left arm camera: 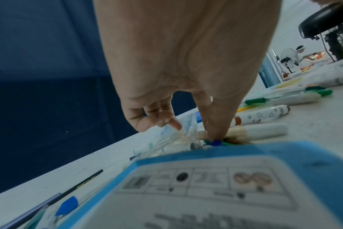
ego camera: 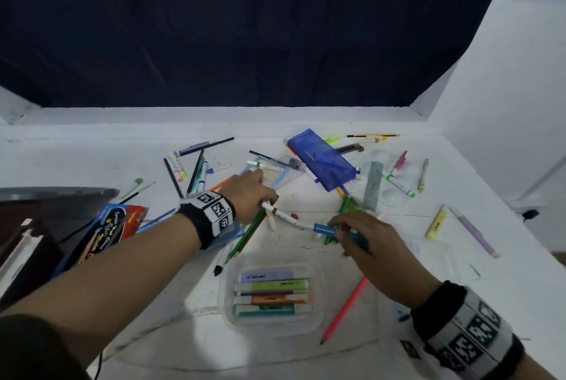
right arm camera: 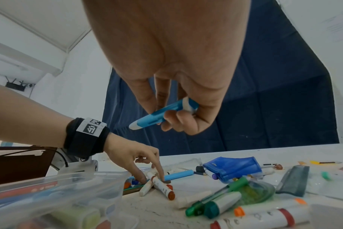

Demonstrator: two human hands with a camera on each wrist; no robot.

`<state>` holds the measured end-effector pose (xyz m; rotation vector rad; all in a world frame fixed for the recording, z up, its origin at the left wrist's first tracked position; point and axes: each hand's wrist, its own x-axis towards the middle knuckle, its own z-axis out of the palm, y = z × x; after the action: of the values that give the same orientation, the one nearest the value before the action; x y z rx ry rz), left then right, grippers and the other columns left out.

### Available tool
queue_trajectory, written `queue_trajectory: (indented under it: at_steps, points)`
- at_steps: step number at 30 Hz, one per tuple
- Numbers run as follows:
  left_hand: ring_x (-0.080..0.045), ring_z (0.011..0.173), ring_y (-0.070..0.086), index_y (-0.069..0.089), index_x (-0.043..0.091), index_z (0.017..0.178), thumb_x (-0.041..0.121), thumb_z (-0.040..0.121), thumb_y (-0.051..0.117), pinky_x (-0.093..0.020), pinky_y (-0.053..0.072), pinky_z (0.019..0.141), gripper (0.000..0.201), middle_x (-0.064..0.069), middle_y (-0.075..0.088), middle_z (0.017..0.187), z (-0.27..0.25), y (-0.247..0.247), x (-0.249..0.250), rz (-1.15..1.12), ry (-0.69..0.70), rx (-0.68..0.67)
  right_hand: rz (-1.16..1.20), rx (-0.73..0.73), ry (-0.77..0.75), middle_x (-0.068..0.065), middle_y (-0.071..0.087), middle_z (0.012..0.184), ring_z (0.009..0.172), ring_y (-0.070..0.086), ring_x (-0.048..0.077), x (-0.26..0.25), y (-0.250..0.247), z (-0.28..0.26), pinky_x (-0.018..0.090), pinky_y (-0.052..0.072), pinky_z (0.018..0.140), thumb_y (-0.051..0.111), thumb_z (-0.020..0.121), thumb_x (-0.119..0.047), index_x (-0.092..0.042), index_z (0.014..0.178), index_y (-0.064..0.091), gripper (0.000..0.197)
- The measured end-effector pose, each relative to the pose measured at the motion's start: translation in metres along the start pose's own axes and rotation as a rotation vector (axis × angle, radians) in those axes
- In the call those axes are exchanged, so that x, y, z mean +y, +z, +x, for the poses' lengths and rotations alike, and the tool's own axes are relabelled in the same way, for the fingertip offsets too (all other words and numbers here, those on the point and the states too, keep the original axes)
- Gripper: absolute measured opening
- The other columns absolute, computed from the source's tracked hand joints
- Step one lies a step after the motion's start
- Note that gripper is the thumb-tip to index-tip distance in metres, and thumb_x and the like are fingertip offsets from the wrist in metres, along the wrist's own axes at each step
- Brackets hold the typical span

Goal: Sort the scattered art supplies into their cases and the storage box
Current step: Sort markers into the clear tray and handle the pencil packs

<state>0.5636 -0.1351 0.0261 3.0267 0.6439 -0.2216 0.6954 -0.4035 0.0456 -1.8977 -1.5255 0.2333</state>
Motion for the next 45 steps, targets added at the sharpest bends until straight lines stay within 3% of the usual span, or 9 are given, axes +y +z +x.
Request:
queue_trajectory:
  at_steps: [6,12,16,22,27,31,36,40,45]
  points:
    - [-0.022,0.089,0.052,0.072,0.029,0.093,0.021,0.086,0.067,-0.029,0.032,0.067,0.011,0.004,0.04,0.099,0.007,-0.003,-0.005,0.022,0.029,0.128,-0.023,-0.062,-0.074,-0.013,0.065,0.098,0.087,0.058,0.002,-0.002,0.006,-0.008,0.003,0.039,0.078,0.061,0.088,-0.013,-0.022,0.111,0.07,0.026]
    - [-0.022,0.106,0.049,0.061,0.038,0.123,0.034,0.092,0.064,-0.034,0.03,0.08,0.032,0.001,0.042,0.112,0.006,0.0,-0.009,0.062,0.021,0.015,-0.005,-0.092,-0.053,-0.021,0.066,0.097,0.089,0.059,-0.008,-0.006,0.013,-0.009,0.002,0.04,0.076,0.066,0.089,-0.018,-0.028,0.107,0.072,0.022]
    - [-0.022,0.103,0.049,0.07,0.037,0.112,0.033,0.09,0.067,-0.035,0.032,0.081,0.023,0.005,0.037,0.104,0.005,0.006,-0.008,0.053,0.009,0.056,-0.014,-0.088,-0.029,-0.021,0.066,0.096,0.089,0.057,-0.011,-0.007,0.014,-0.009,0.001,0.039,0.075,0.07,0.088,-0.014,-0.026,0.105,0.073,0.021]
    - [-0.014,0.096,0.05,0.073,0.03,0.108,0.041,0.088,0.071,-0.035,0.041,0.09,0.023,0.004,0.044,0.115,-0.001,-0.007,-0.008,-0.215,-0.063,0.157,0.084,-0.026,0.016,-0.023,0.069,0.086,0.08,0.061,-0.003,-0.012,0.007,-0.014,0.005,0.041,0.068,0.077,0.082,-0.015,-0.031,0.093,0.072,0.02]
    - [-0.002,0.084,0.049,0.071,0.031,0.105,0.041,0.089,0.071,-0.012,0.036,0.071,0.019,0.008,0.05,0.105,-0.026,-0.034,0.0,-0.667,-0.08,0.406,0.312,-0.012,0.08,-0.017,0.07,0.094,0.082,0.066,0.012,-0.018,0.008,-0.009,0.022,0.054,0.068,0.079,0.08,-0.013,-0.029,0.093,0.071,0.022]
    - [-0.004,0.095,0.062,0.068,0.03,0.103,0.042,0.094,0.063,-0.028,0.05,0.081,0.016,0.01,0.063,0.104,-0.066,-0.053,0.006,-0.826,-0.04,0.525,0.487,0.0,0.148,-0.009,0.073,0.097,0.095,0.067,0.017,-0.027,0.008,0.001,0.037,0.059,0.076,0.081,0.078,-0.011,-0.027,0.098,0.069,0.029]
    - [-0.014,0.067,0.056,0.062,0.025,0.105,0.043,0.098,0.057,-0.036,0.049,0.069,0.021,0.0,0.057,0.072,-0.126,-0.057,0.013,-1.029,-0.051,0.602,0.779,0.014,0.25,0.005,0.075,0.098,0.094,0.071,0.021,-0.04,0.013,0.015,0.032,0.059,0.082,0.077,0.077,0.004,-0.007,0.1,0.069,0.027]
    - [-0.02,0.067,0.045,0.067,0.032,0.102,0.037,0.099,0.054,-0.037,0.045,0.064,0.015,-0.005,0.054,0.079,-0.166,-0.043,0.019,-1.034,-0.156,0.665,0.927,0.012,0.307,0.011,0.071,0.103,0.093,0.073,0.024,-0.049,0.026,0.022,0.032,0.06,0.081,0.06,0.091,0.005,-0.001,0.108,0.066,0.019]
    - [-0.022,0.062,0.041,0.069,0.035,0.11,0.046,0.101,0.051,-0.032,0.036,0.056,0.023,0.006,0.049,0.069,-0.209,-0.009,0.018,-1.037,-0.225,0.638,0.589,-0.225,0.163,0.012,0.058,0.09,0.077,0.059,0.015,-0.047,0.044,0.022,0.032,0.055,0.075,0.045,0.1,0.001,-0.011,0.12,0.062,0.029]
